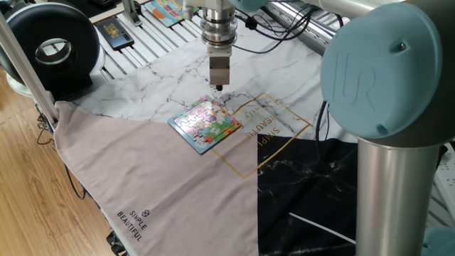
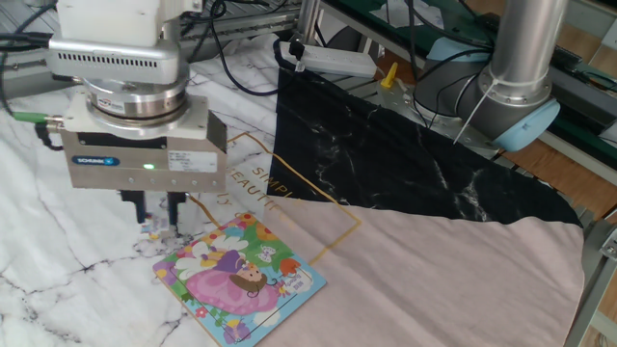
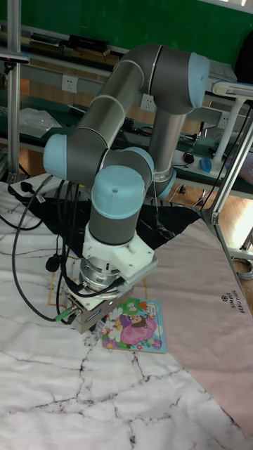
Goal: Assemble one piece of a puzzle
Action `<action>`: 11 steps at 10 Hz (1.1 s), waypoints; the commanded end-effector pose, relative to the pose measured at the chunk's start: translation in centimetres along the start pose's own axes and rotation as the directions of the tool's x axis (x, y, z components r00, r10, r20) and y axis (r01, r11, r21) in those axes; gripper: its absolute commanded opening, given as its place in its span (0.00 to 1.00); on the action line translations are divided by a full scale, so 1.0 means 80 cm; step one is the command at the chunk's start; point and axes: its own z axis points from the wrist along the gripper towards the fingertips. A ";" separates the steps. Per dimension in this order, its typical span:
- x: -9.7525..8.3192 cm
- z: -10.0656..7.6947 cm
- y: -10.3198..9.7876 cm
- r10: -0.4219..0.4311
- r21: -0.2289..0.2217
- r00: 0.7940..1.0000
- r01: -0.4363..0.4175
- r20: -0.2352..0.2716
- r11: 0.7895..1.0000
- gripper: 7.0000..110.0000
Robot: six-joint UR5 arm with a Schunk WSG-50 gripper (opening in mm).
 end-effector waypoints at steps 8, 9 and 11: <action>-0.021 0.002 0.049 0.347 -0.027 0.938 -0.347 0.013 0.938 0.00; -0.026 0.003 0.050 0.370 -0.030 0.929 -0.369 0.023 0.929 0.00; -0.040 0.011 0.052 0.423 -0.018 0.905 -0.423 0.048 0.906 0.00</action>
